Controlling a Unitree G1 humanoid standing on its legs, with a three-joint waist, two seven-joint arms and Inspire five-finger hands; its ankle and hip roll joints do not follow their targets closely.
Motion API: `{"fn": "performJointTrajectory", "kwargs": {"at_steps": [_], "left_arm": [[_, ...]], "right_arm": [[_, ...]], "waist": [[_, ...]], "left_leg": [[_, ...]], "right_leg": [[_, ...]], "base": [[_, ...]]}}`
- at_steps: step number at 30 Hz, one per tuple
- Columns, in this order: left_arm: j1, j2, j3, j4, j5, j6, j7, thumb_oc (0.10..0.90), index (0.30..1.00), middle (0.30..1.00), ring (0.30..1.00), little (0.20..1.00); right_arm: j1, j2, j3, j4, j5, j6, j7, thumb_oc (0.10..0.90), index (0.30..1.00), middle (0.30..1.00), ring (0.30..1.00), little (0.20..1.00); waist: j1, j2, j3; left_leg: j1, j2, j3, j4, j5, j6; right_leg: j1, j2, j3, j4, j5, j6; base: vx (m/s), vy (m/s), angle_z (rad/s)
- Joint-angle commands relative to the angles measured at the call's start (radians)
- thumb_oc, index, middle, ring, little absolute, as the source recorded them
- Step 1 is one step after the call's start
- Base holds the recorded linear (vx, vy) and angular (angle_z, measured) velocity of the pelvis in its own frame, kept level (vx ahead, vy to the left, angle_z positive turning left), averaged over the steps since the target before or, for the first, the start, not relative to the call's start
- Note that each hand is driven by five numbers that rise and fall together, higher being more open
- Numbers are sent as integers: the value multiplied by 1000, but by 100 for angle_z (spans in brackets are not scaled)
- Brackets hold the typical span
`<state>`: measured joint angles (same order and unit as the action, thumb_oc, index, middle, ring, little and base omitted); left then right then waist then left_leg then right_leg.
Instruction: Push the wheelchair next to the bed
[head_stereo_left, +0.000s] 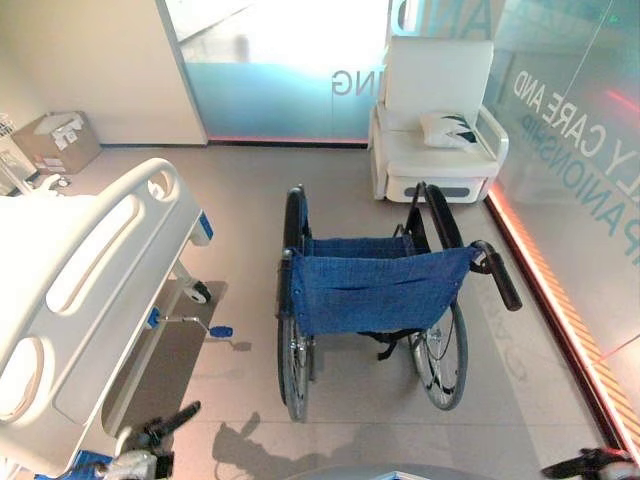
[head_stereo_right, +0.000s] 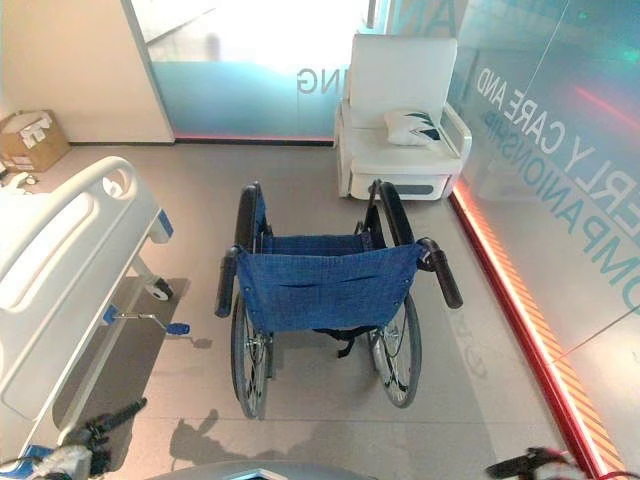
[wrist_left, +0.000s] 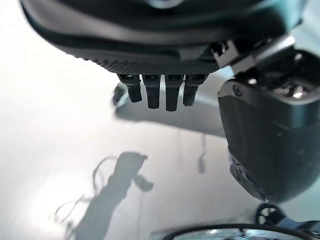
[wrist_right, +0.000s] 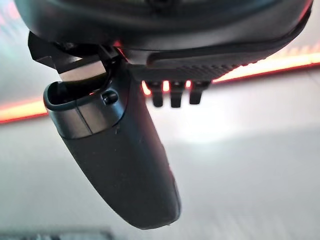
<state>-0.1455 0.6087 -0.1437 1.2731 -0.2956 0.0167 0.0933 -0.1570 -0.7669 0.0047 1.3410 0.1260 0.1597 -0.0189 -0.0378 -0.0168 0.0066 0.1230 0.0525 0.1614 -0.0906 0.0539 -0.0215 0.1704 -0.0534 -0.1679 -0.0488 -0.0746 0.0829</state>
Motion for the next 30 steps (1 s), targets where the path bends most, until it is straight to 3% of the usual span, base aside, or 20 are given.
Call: {"fn": "performJointTrajectory", "kwargs": {"at_steps": [1, 4, 7, 9, 14, 16, 20, 23, 30], "left_arm": [[-237, 80, -29, -64, -95, -28, 23, 800, 900, 900, 900, 900], [-309, 132, -36, -162, -155, -44, 12, 800, 900, 900, 900, 900], [-338, 176, -27, -330, -220, -39, 39, 800, 900, 900, 900, 900], [-340, 189, 7, -491, -284, -44, 68, 800, 900, 900, 900, 900], [-320, 146, 70, -808, -334, -66, 81, 800, 900, 900, 900, 900], [-295, 105, 87, -979, -330, -89, 39, 800, 900, 900, 900, 900], [-262, 60, 95, -1093, -313, -85, -1, 800, 900, 900, 900, 900], [-247, 44, 85, -1146, -291, -81, -23, 800, 900, 900, 900, 900], [-242, 39, 30, -1134, -206, -89, 13, 800, 900, 900, 900, 900]], "right_arm": [[-228, -107, 48, -28, 89, -55, -112, 800, 900, 900, 900, 900], [-292, -157, 45, -95, 164, -131, -138, 800, 900, 900, 900, 900], [-310, -188, 30, -261, 228, -145, -202, 800, 900, 900, 900, 900], [-296, -187, 6, -485, 281, -151, -309, 800, 900, 900, 900, 900], [-266, -131, -69, -866, 305, -191, -443, 800, 900, 900, 900, 900], [-251, -83, -98, -1063, 213, -217, -482, 800, 900, 900, 900, 900], [-227, -19, -95, -1223, 188, -240, -450, 800, 900, 900, 900, 900], [-202, 26, -85, -1312, 215, -260, -367, 800, 900, 900, 900, 900], [-161, 65, -18, -1366, 233, -206, -252, 800, 900, 900, 900, 900]], "waist": [[3, 2, -4], [0, 2, -5], [-4, 4, -3], [-10, 6, 3], [-19, 10, 8], [-19, 14, 9], [-22, 17, 4], [-26, 16, 2], [-31, 12, -3]], "left_leg": [[15, -36, 57, 6, -84, 5], [13, -38, 58, 5, -82, 2], [9, -40, 56, 6, -81, 0], [6, -43, 54, 6, -82, 0], [6, -46, 48, 5, -90, 6], [9, -47, 45, 3, -97, 9], [20, -48, 47, 3, -104, 11], [25, -50, 52, 3, -107, 13], [27, -50, 59, 3, -105, 14]], "right_leg": [[-64, 9, -38, 6, 67, 16], [-67, 8, -34, 7, 70, 18], [-74, 7, -28, 11, 72, 20], [-77, 7, -24, 14, 69, 20], [-77, 9, -13, 16, 60, 16], [-72, 8, -11, 14, 55, 15], [-61, 7, -14, 11, 50, 16], [-55, 7, -17, 9, 47, 16], [-53, 6, -27, 5, 50, 20]], "base": [[1, 36, -6], [-3, 15, -4], [-9, 11, -5], [-17, 21, -9], [0, 13, -3], [0, 0, 0], [7, 8, 0], [0, 0, 0], [-5, -1, -1]]}}
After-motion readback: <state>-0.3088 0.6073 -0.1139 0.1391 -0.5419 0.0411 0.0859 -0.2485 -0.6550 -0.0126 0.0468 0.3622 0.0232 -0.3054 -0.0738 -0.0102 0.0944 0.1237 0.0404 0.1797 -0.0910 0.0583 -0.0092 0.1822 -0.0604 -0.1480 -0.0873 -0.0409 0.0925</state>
